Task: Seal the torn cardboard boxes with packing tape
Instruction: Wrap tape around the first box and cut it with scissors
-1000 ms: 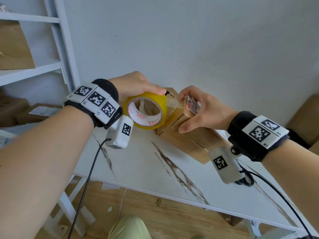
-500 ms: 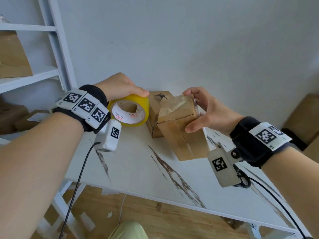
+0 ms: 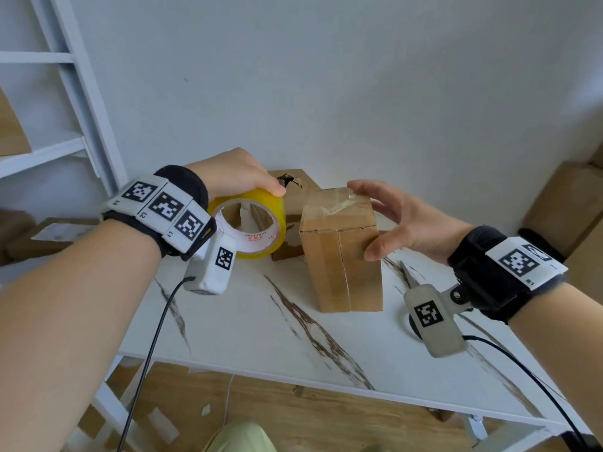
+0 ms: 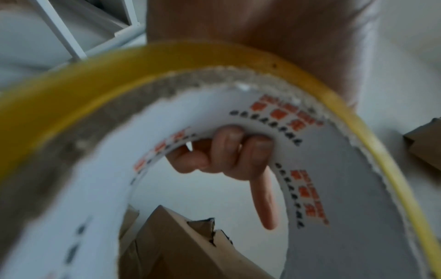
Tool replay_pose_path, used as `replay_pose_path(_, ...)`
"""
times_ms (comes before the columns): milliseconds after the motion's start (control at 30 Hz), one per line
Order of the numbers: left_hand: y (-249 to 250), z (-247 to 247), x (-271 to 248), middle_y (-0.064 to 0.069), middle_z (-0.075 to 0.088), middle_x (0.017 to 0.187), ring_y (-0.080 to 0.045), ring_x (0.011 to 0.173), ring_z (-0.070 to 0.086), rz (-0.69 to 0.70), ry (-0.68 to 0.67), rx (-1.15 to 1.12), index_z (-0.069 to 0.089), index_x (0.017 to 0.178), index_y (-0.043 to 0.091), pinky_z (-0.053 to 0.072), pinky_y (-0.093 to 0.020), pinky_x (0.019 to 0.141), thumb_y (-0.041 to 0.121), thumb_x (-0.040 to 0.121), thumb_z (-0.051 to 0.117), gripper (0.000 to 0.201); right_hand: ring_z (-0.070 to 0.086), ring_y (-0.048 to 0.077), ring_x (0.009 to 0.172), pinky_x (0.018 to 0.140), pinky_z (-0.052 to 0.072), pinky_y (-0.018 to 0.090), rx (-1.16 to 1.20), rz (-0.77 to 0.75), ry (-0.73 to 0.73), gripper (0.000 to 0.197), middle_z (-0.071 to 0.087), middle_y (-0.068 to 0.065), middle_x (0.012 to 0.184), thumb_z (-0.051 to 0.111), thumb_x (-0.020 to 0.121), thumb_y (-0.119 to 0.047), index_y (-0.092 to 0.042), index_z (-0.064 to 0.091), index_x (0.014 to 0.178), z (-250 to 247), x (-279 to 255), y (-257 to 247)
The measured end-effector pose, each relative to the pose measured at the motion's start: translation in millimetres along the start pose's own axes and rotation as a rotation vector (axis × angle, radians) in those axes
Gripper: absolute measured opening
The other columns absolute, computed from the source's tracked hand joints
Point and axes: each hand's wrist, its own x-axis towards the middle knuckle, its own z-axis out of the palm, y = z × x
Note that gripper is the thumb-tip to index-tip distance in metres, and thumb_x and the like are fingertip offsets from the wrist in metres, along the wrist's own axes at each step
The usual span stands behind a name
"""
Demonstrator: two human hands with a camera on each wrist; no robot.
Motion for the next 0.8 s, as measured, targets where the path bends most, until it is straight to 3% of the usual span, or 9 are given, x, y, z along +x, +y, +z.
replay_pose_path(100,7.5,14.7,2.4,-0.019,0.07,0.099,-0.028,0.091,0.065,0.02,-0.025,0.018,0.071,0.101,-0.001,0.046,-0.043,0.095,0.04,0.074,0.072,0.049,0.044,0.001,0.126,0.1,0.045,0.028,0.006,0.02,-0.008,0.092,0.05,-0.013,0.133,0.077,0.05,-0.003,-0.036,0.046,0.13,-6.6,-8.3,6.4)
replay_pose_path(267,20.4,34.3,10.2,-0.014,0.07,0.104,-0.028,0.101,0.063,0.075,-0.066,0.052,0.073,0.102,0.007,0.046,-0.041,0.1,0.033,0.082,0.066,0.033,0.041,0.001,0.128,0.114,0.027,0.039,-0.156,0.104,0.013,0.096,0.05,-0.02,0.134,0.078,0.05,-0.014,-0.05,0.043,0.132,-15.8,-21.6,11.5)
replay_pose_path(333,23.6,40.2,13.7,-0.015,0.068,0.101,-0.028,0.095,0.064,0.091,-0.091,0.067,0.068,0.106,-0.001,0.047,-0.034,0.091,0.031,0.085,0.063,0.039,0.037,0.005,0.131,0.113,0.026,0.033,-0.299,0.138,0.064,0.098,0.043,-0.018,0.14,0.078,0.056,-0.013,-0.048,0.037,0.138,-17.9,-24.9,5.3)
replay_pose_path(433,28.9,46.0,15.5,-0.011,0.058,0.082,-0.019,0.074,0.054,0.096,-0.103,0.089,0.067,0.098,-0.006,0.041,-0.027,0.072,0.03,0.085,0.063,0.038,0.033,0.018,0.133,0.103,0.031,0.028,-0.665,0.171,0.077,0.092,0.024,-0.005,0.151,0.07,0.073,-0.008,-0.033,0.022,0.147,-14.2,-23.7,-11.3)
replay_pose_path(500,30.8,47.2,16.5,-0.011,0.053,0.08,-0.019,0.073,0.05,0.089,-0.102,0.125,0.068,0.091,-0.003,0.04,-0.03,0.07,0.03,0.084,0.064,0.034,0.031,0.022,0.134,0.105,0.032,0.032,-0.851,0.162,0.048,0.094,0.016,-0.003,0.153,0.069,0.077,-0.016,-0.022,0.01,0.15,-7.4,-20.6,-23.8)
replay_pose_path(567,29.7,46.9,18.6,-0.011,0.055,0.079,-0.02,0.073,0.053,0.093,-0.104,0.149,0.067,0.094,-0.007,0.041,-0.03,0.071,0.031,0.083,0.065,0.04,0.019,0.018,0.141,0.114,0.023,0.035,-0.864,0.128,0.011,0.104,0.007,-0.004,0.157,0.071,0.077,-0.032,-0.018,-0.001,0.151,-0.5,-14.6,-35.7)
replay_pose_path(633,27.6,46.4,18.7,-0.009,0.059,0.076,-0.017,0.07,0.055,0.093,-0.108,0.166,0.069,0.094,-0.004,0.042,-0.028,0.07,0.031,0.084,0.065,0.037,0.004,0.013,0.145,0.119,0.011,0.04,-0.835,0.121,-0.011,0.111,-0.005,-0.006,0.159,0.066,0.076,-0.056,-0.019,-0.007,0.151,8.1,-5.1,-42.6)
replay_pose_path(700,24.7,45.8,19.0,-0.006,0.062,0.075,-0.015,0.069,0.056,0.097,-0.104,0.173,0.071,0.092,-0.001,0.042,-0.026,0.069,0.03,0.085,0.064,0.033,0.002,0.013,0.146,0.119,0.006,0.044,-0.88,0.123,-0.028,0.106,-0.002,-0.003,0.16,0.051,0.076,-0.07,-0.017,-0.003,0.151,16.3,4.9,-41.7)
replay_pose_path(800,20.0,43.1,21.0,-0.009,0.065,0.082,-0.02,0.077,0.062,0.087,-0.099,0.096,0.069,0.095,-0.003,0.047,-0.032,0.079,0.038,0.084,0.064,0.043,0.012,0.015,0.144,0.118,0.008,0.045,-0.924,0.141,-0.032,0.097,0.011,-0.004,0.158,0.041,0.08,-0.072,-0.018,0.005,0.151,17.9,11.8,-32.8)
